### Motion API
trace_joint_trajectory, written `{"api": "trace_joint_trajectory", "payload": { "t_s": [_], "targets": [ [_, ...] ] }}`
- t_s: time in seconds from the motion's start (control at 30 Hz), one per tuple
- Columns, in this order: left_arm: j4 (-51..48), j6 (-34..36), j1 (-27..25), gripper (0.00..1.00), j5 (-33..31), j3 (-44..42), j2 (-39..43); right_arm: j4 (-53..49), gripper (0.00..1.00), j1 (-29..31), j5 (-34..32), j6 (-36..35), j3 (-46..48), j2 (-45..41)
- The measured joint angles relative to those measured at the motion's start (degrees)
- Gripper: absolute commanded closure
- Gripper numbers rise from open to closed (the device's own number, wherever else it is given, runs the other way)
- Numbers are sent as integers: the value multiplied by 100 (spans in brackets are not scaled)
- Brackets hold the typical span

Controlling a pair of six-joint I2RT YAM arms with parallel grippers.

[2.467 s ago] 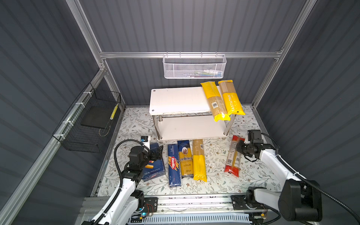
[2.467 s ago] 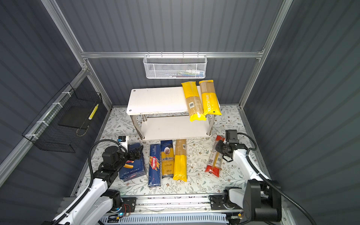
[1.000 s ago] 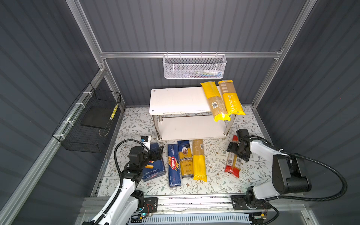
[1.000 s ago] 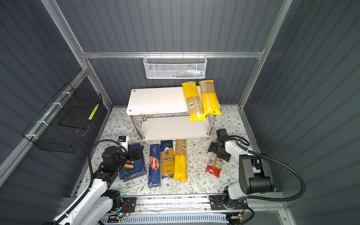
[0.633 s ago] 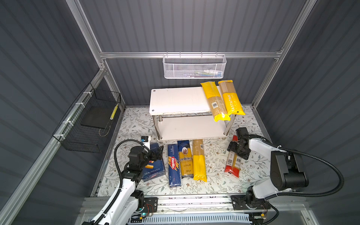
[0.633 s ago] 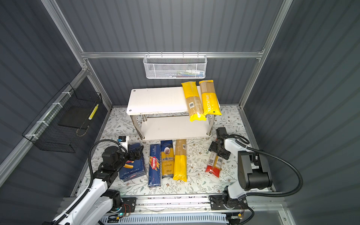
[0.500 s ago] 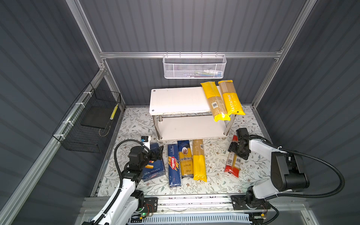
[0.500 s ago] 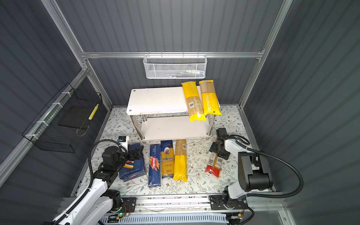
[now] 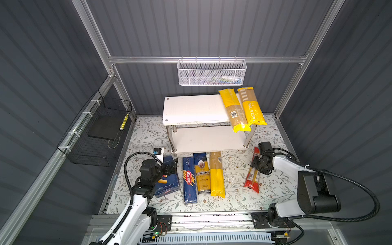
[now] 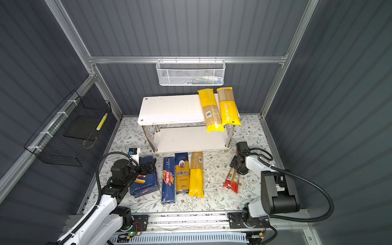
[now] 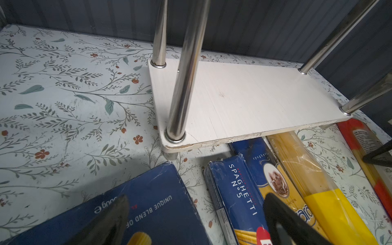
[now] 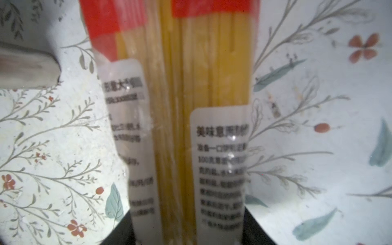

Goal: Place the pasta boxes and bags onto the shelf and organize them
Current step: 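Close the right gripper on the red-and-yellow spaghetti bag, then lift the red-and-yellow bag upright with the right gripper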

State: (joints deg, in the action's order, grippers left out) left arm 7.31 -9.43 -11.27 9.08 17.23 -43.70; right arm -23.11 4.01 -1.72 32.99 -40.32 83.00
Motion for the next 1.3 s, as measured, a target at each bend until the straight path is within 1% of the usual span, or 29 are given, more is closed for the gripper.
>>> {"api": "trace_joint_trajectory", "payload": {
  "t_s": [0.07, 0.23, 0.43, 0.6, 0.7, 0.87, 1.1, 1.23, 1.3],
  "targets": [
    [0, 0, 0, 0, 0, 0, 0, 44, 57, 0, 26, -9, 61, -103],
    [2, 0, 0, 1, 0, 0, 0, 153, 67, 0, 98, -4, 254, -426],
    [2, 0, 0, 1, 2, 0, 0, 278, 72, 0, 286, 28, 481, -741],
    [2, 0, 0, 0, 2, 0, 15, 151, 77, 0, 459, 46, 542, -1027],
    [2, 0, 0, 1, 4, 0, 20, -2, 80, 0, 531, 46, 544, -1379],
    [2, 2, 0, 0, 24, 0, 20, -313, 86, 0, 651, 44, 544, -2234],
    [2, 4, 0, 0, 87, 0, 20, -798, 87, 0, 837, 37, 533, -3139],
    [2, 4, 0, 1, 92, 0, 20, -1403, 88, 0, 894, -11, 229, -3521],
    [2, 4, 0, 0, 107, 0, 20, -1690, 91, 0, 905, -46, -101, -3648]
  ]
}}
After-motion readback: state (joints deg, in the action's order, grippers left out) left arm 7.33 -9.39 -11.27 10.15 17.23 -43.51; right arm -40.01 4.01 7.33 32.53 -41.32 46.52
